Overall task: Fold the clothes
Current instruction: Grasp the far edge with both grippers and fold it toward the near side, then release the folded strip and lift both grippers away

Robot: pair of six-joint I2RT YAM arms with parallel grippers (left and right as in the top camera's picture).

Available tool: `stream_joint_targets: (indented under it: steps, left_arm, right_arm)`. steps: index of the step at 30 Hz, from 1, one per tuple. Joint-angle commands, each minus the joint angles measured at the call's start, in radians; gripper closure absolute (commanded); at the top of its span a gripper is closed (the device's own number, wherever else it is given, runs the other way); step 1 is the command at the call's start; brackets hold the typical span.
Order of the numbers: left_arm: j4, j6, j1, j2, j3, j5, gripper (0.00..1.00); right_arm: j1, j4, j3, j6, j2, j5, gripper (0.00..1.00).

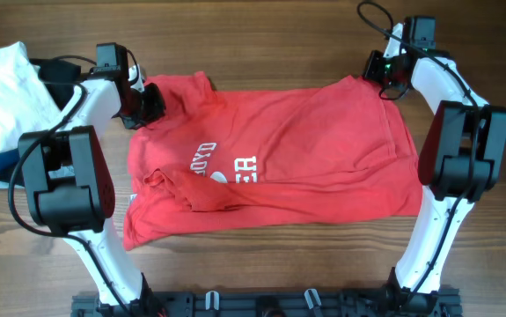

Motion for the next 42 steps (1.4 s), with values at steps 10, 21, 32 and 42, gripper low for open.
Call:
stream_joint_targets:
  steps: [10, 21, 32, 42]
  left_arm:
    - [-0.054, -0.005, 0.008, -0.051, -0.001, -0.009, 0.96]
    - [-0.341, 0.020, 0.022, -0.247, -0.001, -0.030, 0.96]
    - [-0.681, 0.029, 0.021, -0.269, -0.001, -0.167, 0.96]
    - [-0.723, 0.051, 0.021, -0.269, -0.120, -0.167, 0.96]
  right_arm:
    - [-0.077, -0.261, 0.008, 0.092, -0.258, 0.190, 0.96]
    - [-0.077, -0.727, 0.000, -0.006, -0.375, 0.320, 0.96]
    - [-0.079, -1.106, -0.010, 0.059, -0.377, 0.540, 0.95]
    - [-0.079, -1.070, -0.286, 0.151, -0.454, 0.547, 0.96]
